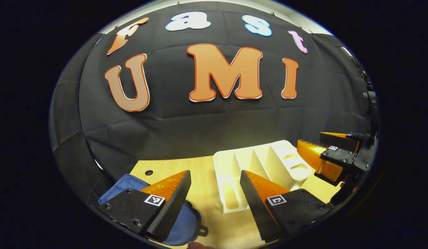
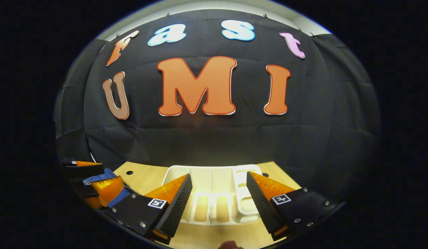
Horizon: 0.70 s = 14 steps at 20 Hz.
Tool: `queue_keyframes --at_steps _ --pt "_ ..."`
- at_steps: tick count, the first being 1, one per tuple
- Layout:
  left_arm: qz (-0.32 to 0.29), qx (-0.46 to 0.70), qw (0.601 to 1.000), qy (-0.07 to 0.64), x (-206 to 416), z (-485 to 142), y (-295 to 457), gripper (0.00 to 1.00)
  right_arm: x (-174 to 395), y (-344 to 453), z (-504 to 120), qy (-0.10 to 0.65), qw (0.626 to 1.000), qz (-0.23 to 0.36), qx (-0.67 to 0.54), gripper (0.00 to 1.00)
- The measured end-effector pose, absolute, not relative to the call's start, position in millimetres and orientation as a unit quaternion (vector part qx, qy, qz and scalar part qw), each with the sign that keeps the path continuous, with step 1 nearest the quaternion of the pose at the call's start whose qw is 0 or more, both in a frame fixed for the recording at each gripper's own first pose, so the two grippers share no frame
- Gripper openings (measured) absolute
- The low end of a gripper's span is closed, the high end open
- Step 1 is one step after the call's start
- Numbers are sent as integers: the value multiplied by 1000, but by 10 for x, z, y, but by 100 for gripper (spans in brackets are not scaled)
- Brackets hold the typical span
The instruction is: Open the schoolbag, grab two books from the bookshelf and put them into the schoolbag.
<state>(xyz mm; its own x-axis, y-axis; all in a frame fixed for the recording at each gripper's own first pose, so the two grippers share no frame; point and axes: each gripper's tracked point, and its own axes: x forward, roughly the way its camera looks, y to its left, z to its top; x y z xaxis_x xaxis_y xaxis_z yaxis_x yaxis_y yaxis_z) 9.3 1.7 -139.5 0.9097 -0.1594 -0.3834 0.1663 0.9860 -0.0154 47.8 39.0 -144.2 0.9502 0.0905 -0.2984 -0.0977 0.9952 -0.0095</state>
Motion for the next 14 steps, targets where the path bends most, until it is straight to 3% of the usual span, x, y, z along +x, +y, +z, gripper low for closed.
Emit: queue_keyframes --at_steps 6,7,10,14 --pt "-66 28 996 58 104 -623 -125 94 437 388 -980 87 994 60 -29 94" --pt "-60 30 997 39 108 -536 -117 90 435 387 -955 87 994 61 -23 94" --pt "-33 41 999 6 59 -427 -15 90 433 350 -830 75 996 53 -9 94" --pt "-47 15 998 -24 15 -250 -39 91 396 358 -761 72 996 57 1 94"
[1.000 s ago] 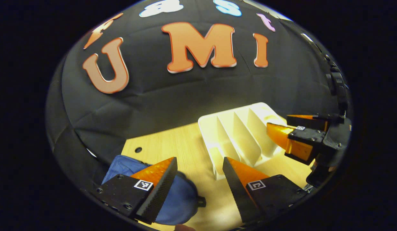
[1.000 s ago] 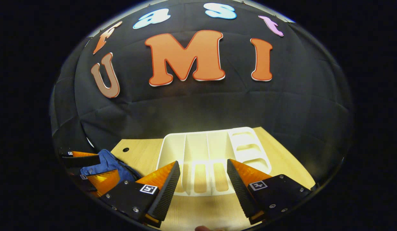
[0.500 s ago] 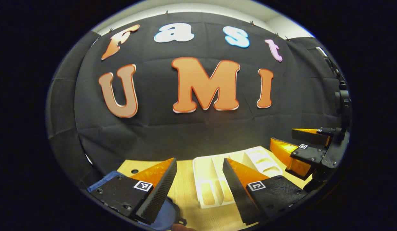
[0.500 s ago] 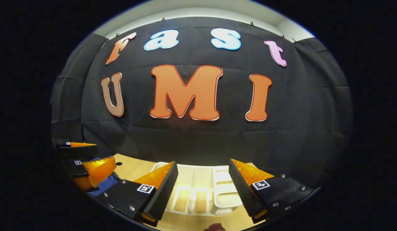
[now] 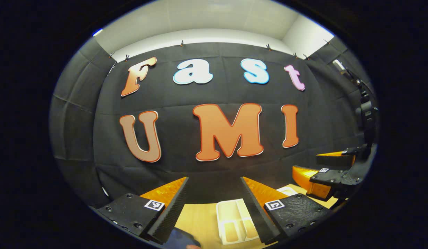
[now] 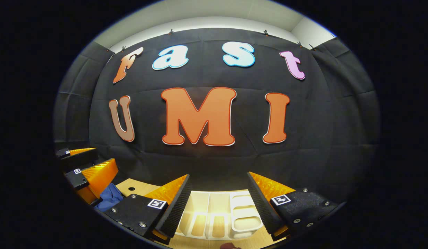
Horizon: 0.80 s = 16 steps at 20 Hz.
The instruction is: Open the schoolbag, grab two books from the bookshelf and put them into the schoolbag.
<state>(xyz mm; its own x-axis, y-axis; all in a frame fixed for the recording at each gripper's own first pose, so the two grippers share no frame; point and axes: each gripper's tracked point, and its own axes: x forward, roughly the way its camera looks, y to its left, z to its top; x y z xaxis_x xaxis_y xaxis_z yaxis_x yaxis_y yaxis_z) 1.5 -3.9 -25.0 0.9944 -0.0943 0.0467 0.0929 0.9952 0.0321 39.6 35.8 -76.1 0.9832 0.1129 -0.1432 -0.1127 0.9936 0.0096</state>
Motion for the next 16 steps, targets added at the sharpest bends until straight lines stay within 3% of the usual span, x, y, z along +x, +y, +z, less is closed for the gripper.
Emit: queue_keyframes --at_steps 3,8,13,14,15,16 --pt "-42 20 999 -21 -12 -265 13 96 359 396 -631 49 997 63 2 94" --pt "-9 16 999 -37 -98 -208 129 96 262 457 -492 13 997 72 -12 94" --pt "-18 5 998 -60 -211 -126 100 96 201 508 -500 6 997 76 -19 94" --pt "-18 12 997 -69 -231 -99 91 94 173 521 -490 3 997 77 -21 83" --pt "-17 17 997 -72 -259 -85 97 94 153 533 -482 -2 997 78 -24 84" --pt "-16 19 997 -73 -286 -105 92 96 136 550 -482 -3 996 79 -27 100"
